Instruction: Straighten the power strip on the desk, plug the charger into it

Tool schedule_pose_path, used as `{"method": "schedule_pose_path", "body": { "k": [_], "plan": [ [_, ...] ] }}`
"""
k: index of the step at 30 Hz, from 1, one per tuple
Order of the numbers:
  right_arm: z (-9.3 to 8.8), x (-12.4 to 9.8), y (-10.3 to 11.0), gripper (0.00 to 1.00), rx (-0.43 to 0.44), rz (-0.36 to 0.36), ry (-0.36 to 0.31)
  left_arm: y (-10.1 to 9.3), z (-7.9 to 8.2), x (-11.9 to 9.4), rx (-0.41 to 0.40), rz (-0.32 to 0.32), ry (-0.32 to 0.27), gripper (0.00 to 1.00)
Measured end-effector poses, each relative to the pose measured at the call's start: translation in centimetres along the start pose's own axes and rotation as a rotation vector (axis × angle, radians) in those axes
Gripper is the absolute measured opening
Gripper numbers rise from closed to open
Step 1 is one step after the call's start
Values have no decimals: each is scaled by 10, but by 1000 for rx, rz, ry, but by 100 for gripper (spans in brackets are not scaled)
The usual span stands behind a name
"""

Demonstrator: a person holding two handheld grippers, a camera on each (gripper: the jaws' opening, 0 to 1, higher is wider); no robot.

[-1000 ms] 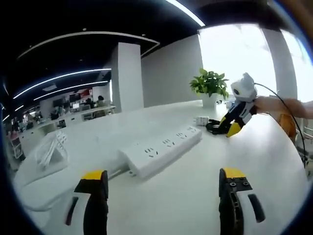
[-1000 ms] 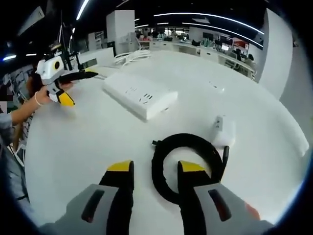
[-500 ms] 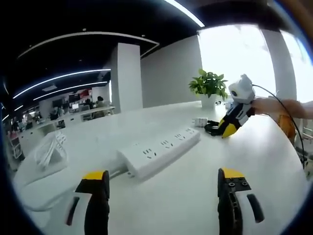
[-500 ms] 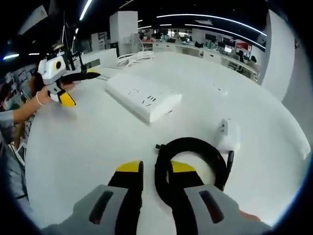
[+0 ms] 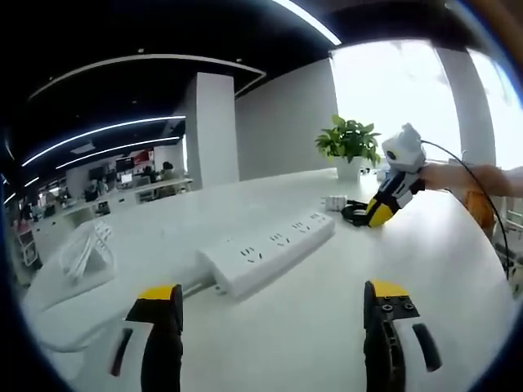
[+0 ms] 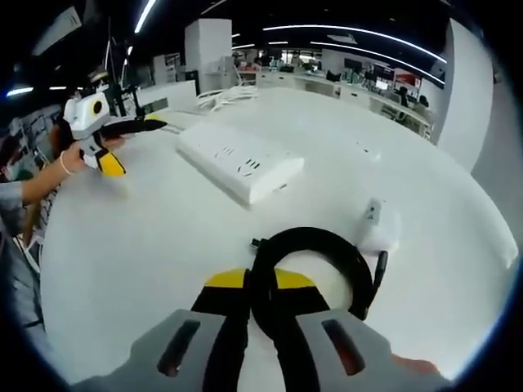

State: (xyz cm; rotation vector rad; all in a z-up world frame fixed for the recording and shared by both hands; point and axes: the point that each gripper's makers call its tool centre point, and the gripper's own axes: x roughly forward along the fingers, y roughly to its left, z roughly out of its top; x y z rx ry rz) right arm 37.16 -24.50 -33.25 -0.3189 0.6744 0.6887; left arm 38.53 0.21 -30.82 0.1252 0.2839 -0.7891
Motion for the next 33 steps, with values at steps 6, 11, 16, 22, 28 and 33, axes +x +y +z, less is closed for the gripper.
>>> {"method": "schedule_pose_path", "body": {
  "k": [6, 11, 16, 22, 28, 33],
  "plan": [
    [-1, 0, 0, 7, -8, -19, -8, 0, 1, -1, 1, -1, -3, 94],
    [1, 1, 1, 6, -34, -37, -11, 1, 1, -1, -1, 0, -5, 93],
    [9, -4, 0, 6, -16, -34, -67, 2, 0, -2, -7, 2, -4, 93],
    [25, -14, 2, 6, 60, -13, -168, 2, 1, -3, -9, 5, -10, 94],
    [44, -25, 5, 6, 129, -4, -291, 1, 1, -3, -9, 2, -11, 94],
    [59, -35, 8, 5, 160, -6, -377, 0, 0, -3, -6, -2, -8, 94]
  ]
}}
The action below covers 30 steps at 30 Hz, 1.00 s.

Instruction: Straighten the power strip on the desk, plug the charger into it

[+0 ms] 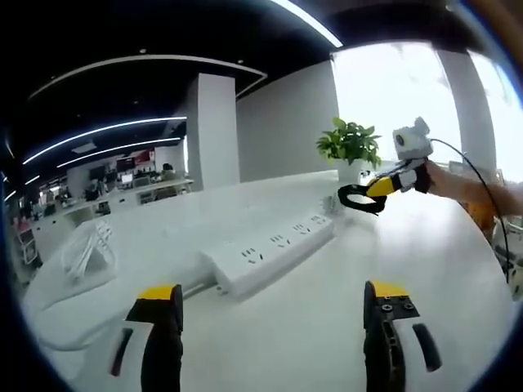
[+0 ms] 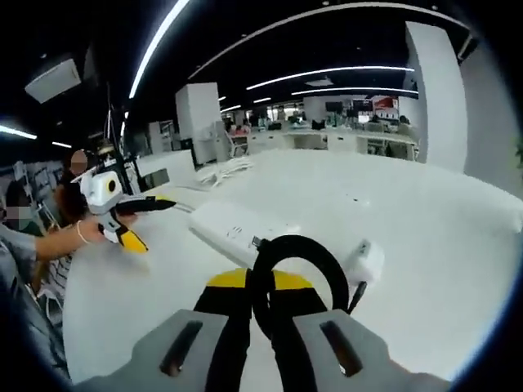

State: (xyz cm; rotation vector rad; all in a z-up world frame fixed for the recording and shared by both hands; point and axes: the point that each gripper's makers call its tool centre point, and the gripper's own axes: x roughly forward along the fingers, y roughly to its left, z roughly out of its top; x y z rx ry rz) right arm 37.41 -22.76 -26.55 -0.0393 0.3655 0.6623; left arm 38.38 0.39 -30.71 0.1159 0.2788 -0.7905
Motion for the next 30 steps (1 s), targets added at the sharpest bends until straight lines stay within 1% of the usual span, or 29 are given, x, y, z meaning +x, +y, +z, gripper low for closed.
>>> {"method": "schedule_pose_path", "body": {
  "k": [1, 4, 7, 11, 15, 18, 20, 21, 25, 27, 30],
  "plan": [
    [7, -1, 1, 5, 12, 4, -37, 0, 0, 0, 2, 0, 1, 94],
    [20, -3, 5, 5, 27, 9, -96, 0, 1, -1, 3, 1, -3, 94],
    [31, -6, 7, 5, 30, 6, -140, 0, 2, -1, 5, 2, -3, 94],
    [50, -9, 10, 5, 32, 5, -218, 0, 3, -2, 5, 2, -8, 94],
    [63, -9, 16, 5, 32, 8, -262, -3, 7, -2, 11, -1, -16, 94],
    [74, -9, 18, 5, 44, 8, -315, -4, 9, -2, 15, -4, -22, 94],
    [77, -8, 20, 5, 49, 12, -329, -5, 10, -2, 20, -4, -24, 94],
    [80, -8, 21, 5, 55, 11, -348, -5, 10, -1, 22, -4, -24, 94],
    [93, -11, 31, 5, 69, 21, -406, -6, 12, -1, 22, -5, -30, 94],
    [98, -11, 35, 5, 69, 30, -420, -7, 12, -1, 23, -6, -31, 94],
    [104, -11, 48, 5, 53, 37, -435, -12, 12, -3, 28, -13, -29, 94]
  ]
}}
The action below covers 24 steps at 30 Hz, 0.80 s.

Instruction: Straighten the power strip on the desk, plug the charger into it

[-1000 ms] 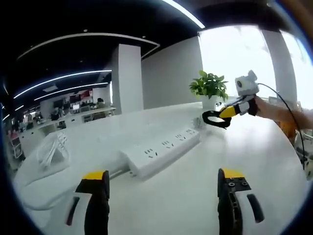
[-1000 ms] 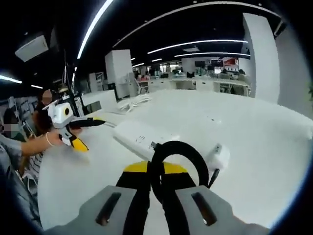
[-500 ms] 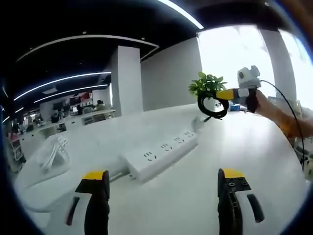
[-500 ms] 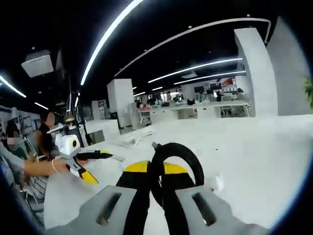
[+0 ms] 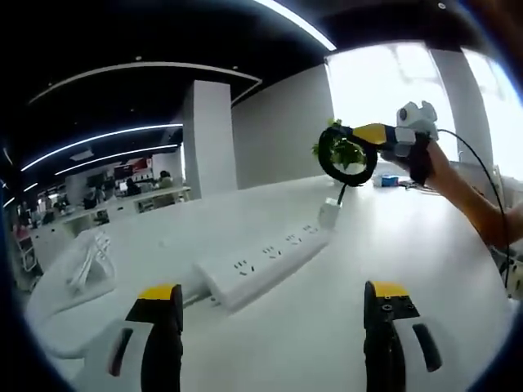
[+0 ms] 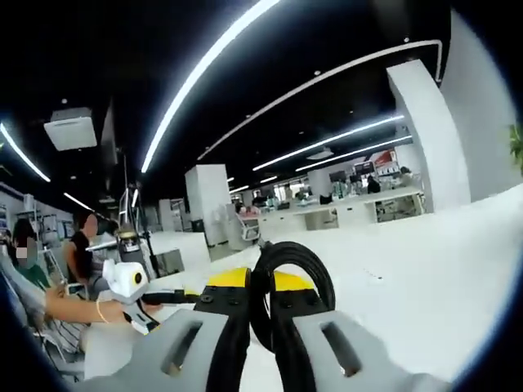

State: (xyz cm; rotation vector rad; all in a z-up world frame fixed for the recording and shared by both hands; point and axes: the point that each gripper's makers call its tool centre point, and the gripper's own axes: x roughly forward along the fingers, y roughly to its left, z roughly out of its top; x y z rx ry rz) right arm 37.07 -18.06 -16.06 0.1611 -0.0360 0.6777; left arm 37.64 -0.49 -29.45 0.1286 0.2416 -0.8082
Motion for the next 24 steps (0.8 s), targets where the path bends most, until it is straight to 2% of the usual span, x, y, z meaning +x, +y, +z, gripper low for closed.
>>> {"method": "schedule_pose_path", "body": {
  "k": [6, 13, 24],
  "plan": [
    [15, 5, 21, 6, -38, 14, -39, -5, 7, 1, 5, -10, -17, 94],
    [32, 13, 42, 6, -81, 43, -51, -11, 8, 5, 14, -22, -19, 94],
    [34, 24, 60, 6, -92, 71, -25, -18, 23, 17, 4, -38, -80, 93]
  ]
}}
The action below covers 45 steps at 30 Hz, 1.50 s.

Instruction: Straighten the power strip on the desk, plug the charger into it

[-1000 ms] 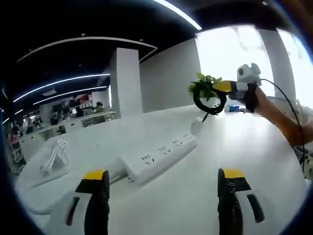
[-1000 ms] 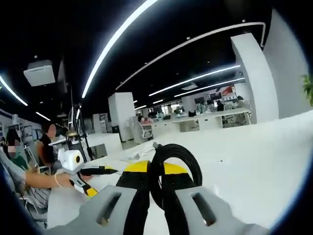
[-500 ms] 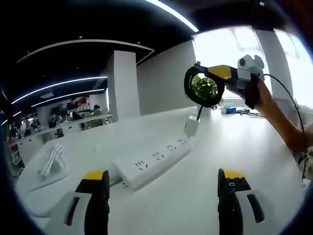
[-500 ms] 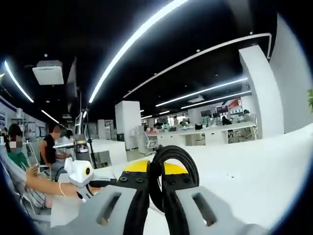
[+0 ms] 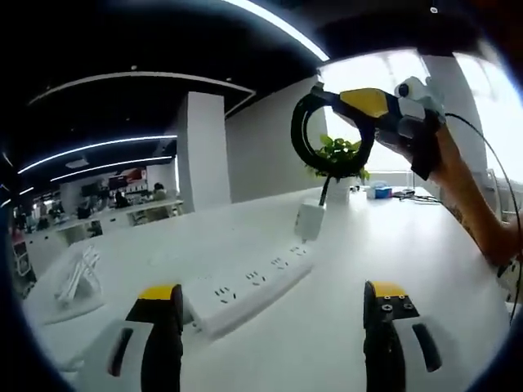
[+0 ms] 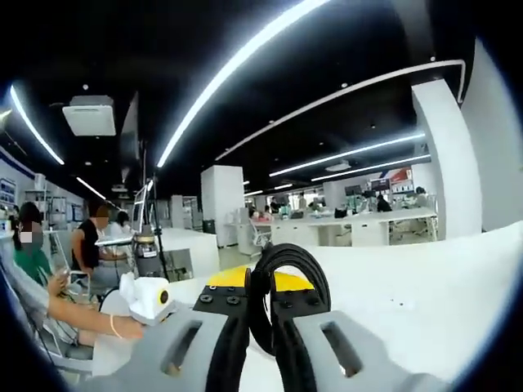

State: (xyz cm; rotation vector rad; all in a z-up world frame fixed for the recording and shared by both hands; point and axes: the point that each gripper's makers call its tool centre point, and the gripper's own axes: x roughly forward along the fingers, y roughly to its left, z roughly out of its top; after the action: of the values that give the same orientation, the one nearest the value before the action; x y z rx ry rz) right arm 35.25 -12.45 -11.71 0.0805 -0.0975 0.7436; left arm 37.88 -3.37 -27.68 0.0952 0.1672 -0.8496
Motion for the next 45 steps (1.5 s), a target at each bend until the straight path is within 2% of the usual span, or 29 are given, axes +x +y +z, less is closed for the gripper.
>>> {"method": "schedule_pose_path", "body": {
  "k": [8, 13, 24, 33, 45],
  "plan": [
    [1, 4, 9, 6, 0, 25, 5, -10, 15, 16, 6, -17, -68, 94],
    [4, 5, 13, 6, 2, 34, -3, -11, 21, 26, 16, -13, -90, 93],
    [4, 4, 20, 6, 4, 45, -3, -17, 24, 41, 20, -21, -104, 91],
    [6, 3, 24, 6, 9, 54, -9, -32, 33, 53, 52, -42, -117, 90],
    [2, 2, 27, 6, 14, 58, -1, -38, 36, 59, 51, -53, -121, 88]
  ]
}}
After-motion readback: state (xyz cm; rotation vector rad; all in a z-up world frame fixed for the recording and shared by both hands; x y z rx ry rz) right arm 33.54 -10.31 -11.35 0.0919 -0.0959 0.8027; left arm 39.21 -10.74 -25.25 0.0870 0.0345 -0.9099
